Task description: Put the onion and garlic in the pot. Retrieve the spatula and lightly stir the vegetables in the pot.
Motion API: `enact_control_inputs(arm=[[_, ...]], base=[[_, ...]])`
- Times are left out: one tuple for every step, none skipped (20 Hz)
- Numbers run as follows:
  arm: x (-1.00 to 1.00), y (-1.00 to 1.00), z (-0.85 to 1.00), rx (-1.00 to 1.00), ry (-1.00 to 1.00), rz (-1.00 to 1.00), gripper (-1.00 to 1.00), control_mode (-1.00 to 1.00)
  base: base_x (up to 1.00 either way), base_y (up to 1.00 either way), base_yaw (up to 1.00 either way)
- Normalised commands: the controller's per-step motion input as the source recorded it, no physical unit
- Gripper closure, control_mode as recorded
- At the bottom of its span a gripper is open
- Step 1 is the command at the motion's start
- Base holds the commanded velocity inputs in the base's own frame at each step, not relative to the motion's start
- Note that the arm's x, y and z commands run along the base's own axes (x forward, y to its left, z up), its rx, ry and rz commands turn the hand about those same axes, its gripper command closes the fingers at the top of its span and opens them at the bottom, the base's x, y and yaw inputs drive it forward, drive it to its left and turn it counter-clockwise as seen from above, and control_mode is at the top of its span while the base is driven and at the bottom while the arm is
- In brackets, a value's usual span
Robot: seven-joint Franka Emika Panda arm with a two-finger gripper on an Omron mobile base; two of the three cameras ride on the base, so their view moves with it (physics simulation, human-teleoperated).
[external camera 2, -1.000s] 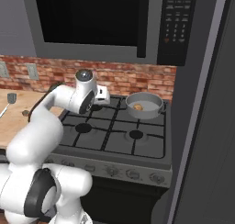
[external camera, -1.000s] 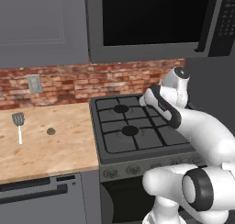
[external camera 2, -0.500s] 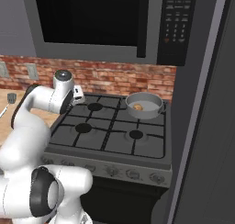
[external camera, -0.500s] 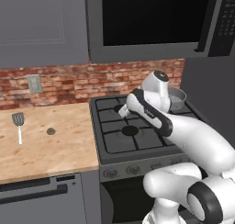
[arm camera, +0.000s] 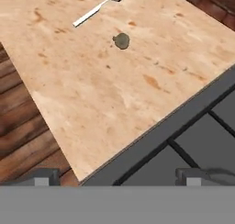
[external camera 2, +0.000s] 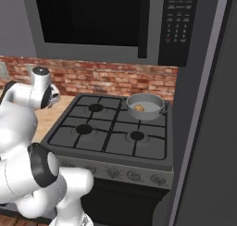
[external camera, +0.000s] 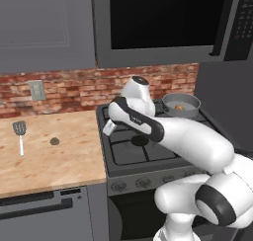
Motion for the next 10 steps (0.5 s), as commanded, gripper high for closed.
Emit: enact_control_inputs(arm=[[-0.05,1.00,0.00,-0.10,0.15,0.26,-1.00,-1.00],[-0.03,1.00,0.00,-0.09,0.18,0.26,-1.00,-1.00],[-0.01,1.00,0.00,-0.09,0.20,0.25,-1.00,-1.00],[-0.01,1.00,0.00,-0.09,0.21,0.24,-1.00,-1.00],[0.00,1.00,0.00,-0.09,0.21,0.23,-1.00,-1.00],[0.00,1.00,0.00,-0.08,0.20,0.18,-1.00,-1.00],[0.00,1.00,0.00,-0.08,0.20,0.13,-1.00,-1.00],[0.00,1.00,-0.12,-0.08,0.21,0.06,-1.00,-1.00],[0.06,0.73,-0.29,-0.09,0.22,0.00,-1.00,-1.00],[0.09,0.56,-0.36,-0.09,0.18,0.00,-1.00,-1.00]], base=[[0.00,0.00,0.00],[0.00,0.00,0.00],[0.00,0.00,0.00],[0.00,0.00,0.00],[0.00,0.00,0.00],[0.00,0.00,0.00],[0.00,0.00,0.00],[0.00,0.00,0.00],[0.00,0.00,0.00],[0.00,0.00,0.00]])
